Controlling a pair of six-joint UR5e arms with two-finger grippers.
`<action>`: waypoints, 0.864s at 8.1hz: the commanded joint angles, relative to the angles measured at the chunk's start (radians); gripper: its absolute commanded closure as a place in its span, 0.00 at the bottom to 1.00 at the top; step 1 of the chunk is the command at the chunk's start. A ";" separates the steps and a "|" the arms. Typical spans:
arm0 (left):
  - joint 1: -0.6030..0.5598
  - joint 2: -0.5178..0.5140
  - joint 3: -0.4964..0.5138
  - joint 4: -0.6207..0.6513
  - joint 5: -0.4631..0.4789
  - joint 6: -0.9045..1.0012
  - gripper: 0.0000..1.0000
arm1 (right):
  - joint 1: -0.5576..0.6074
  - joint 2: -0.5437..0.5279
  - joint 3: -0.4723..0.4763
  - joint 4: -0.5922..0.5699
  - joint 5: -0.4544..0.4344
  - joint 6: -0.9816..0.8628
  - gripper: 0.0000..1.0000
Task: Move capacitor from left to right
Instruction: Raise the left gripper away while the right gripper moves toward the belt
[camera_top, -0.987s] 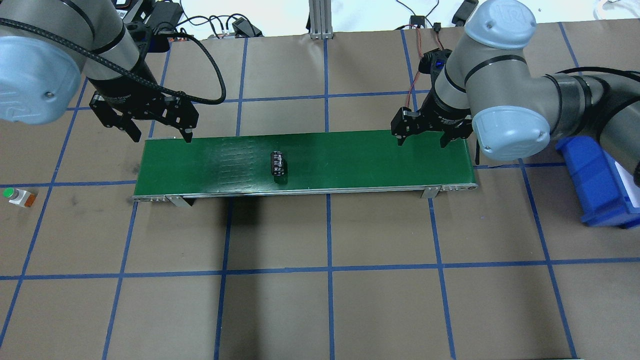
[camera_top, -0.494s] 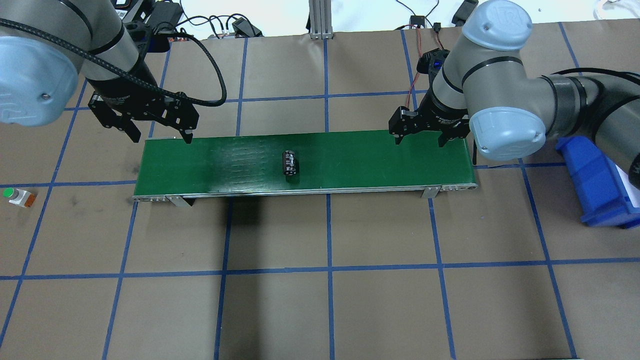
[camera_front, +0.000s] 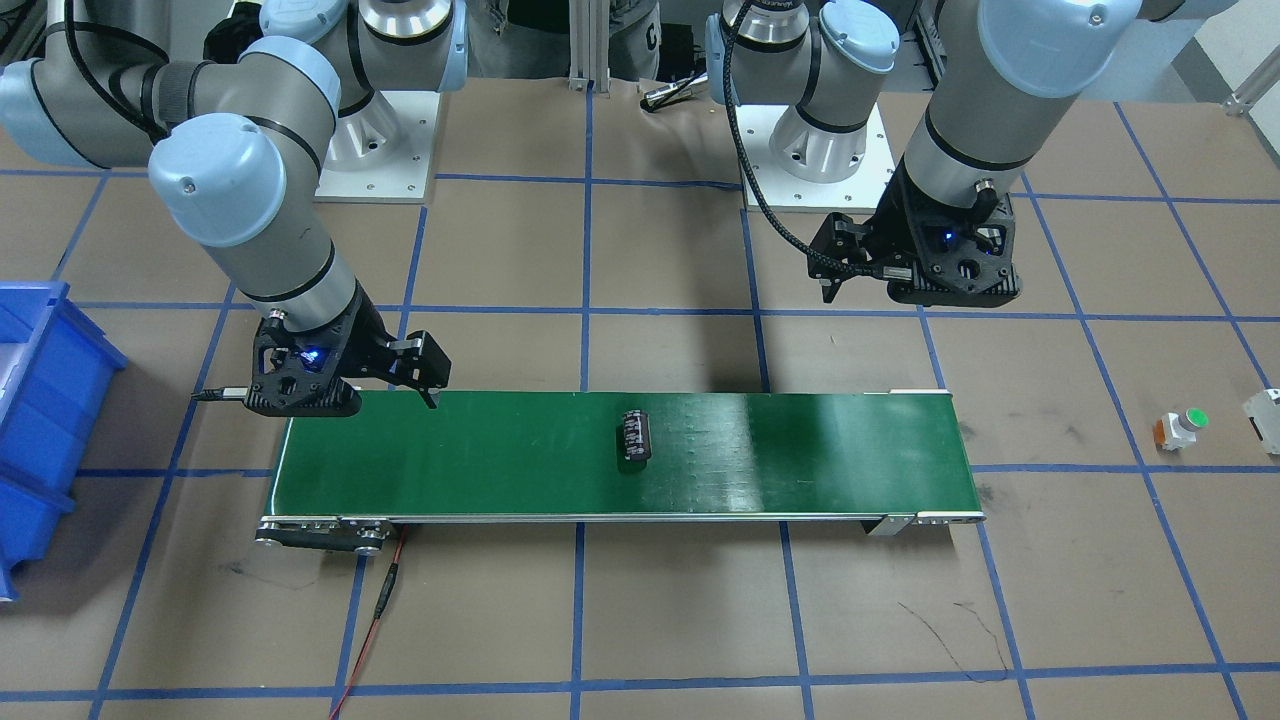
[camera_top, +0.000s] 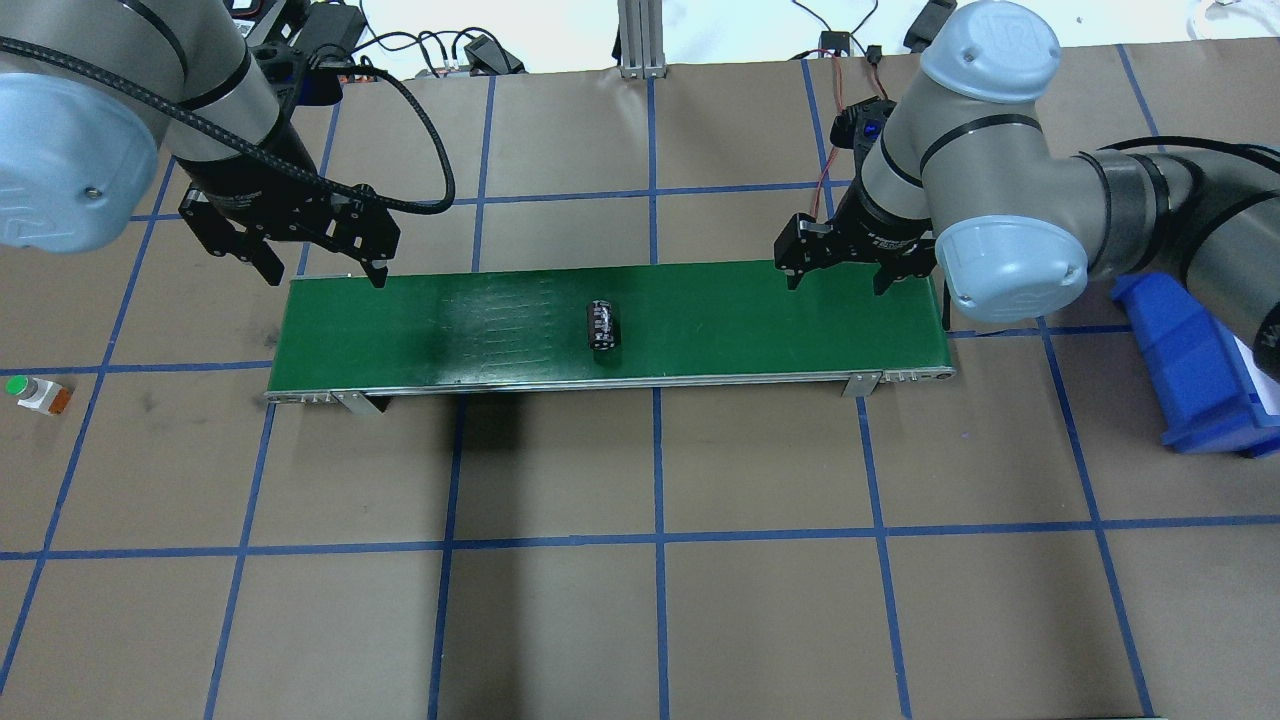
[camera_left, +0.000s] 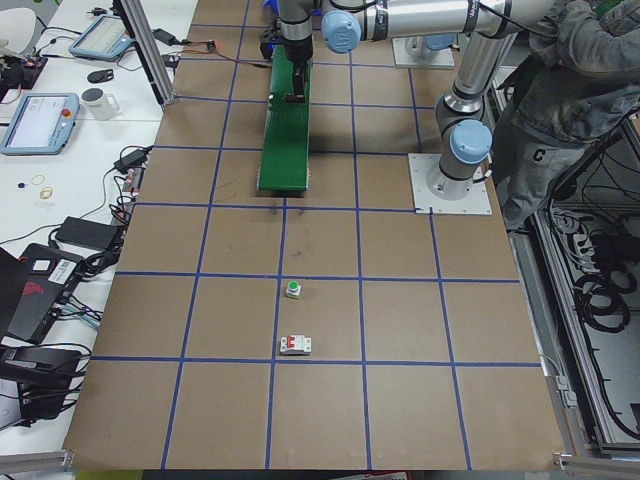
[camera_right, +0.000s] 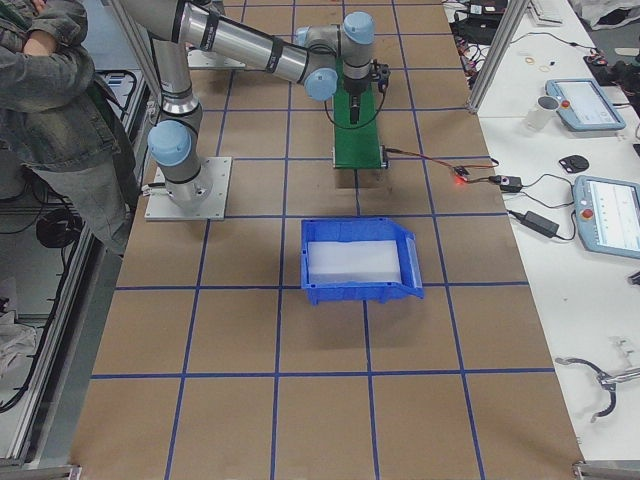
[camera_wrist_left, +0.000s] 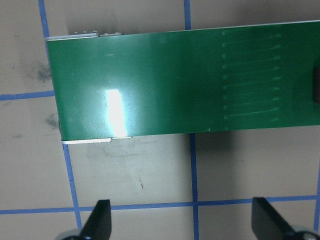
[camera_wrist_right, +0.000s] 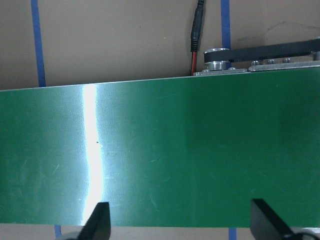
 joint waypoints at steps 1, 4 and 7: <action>0.000 0.000 0.000 0.000 -0.003 0.002 0.00 | 0.002 0.045 0.000 -0.067 0.007 -0.001 0.02; 0.000 0.000 0.000 0.000 -0.008 0.002 0.00 | 0.001 0.069 0.002 -0.107 0.099 -0.005 0.02; 0.000 0.001 0.000 0.000 -0.008 0.004 0.00 | 0.005 0.069 0.002 -0.099 0.093 -0.011 0.01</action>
